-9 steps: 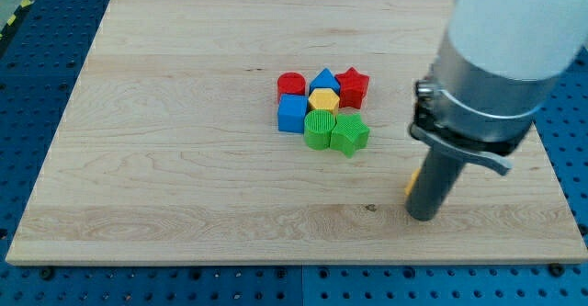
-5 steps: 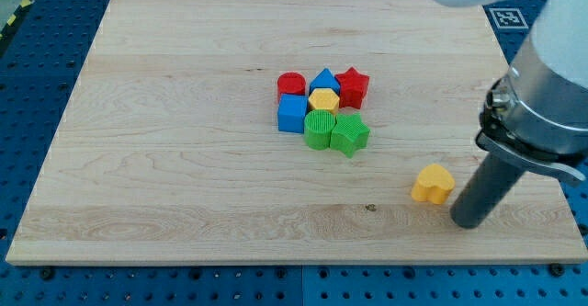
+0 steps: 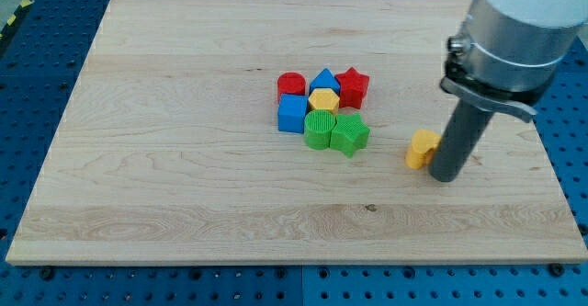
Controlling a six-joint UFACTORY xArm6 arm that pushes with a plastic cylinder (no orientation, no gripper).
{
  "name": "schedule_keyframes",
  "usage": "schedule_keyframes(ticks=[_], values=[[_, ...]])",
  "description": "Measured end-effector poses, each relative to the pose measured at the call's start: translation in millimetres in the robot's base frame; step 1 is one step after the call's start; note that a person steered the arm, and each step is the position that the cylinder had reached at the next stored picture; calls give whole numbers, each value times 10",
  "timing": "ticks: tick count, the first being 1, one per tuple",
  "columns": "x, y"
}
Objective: Move the yellow heart to the top right of the green star
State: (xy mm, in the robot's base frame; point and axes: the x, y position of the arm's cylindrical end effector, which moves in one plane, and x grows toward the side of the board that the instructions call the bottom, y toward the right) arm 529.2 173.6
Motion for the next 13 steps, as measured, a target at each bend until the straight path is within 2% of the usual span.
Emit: schedule_keyframes(ticks=[1,4,7,8,13], values=[[-43,134],[-66,-220],[-217,98],[-217,-172],[-563,-365]])
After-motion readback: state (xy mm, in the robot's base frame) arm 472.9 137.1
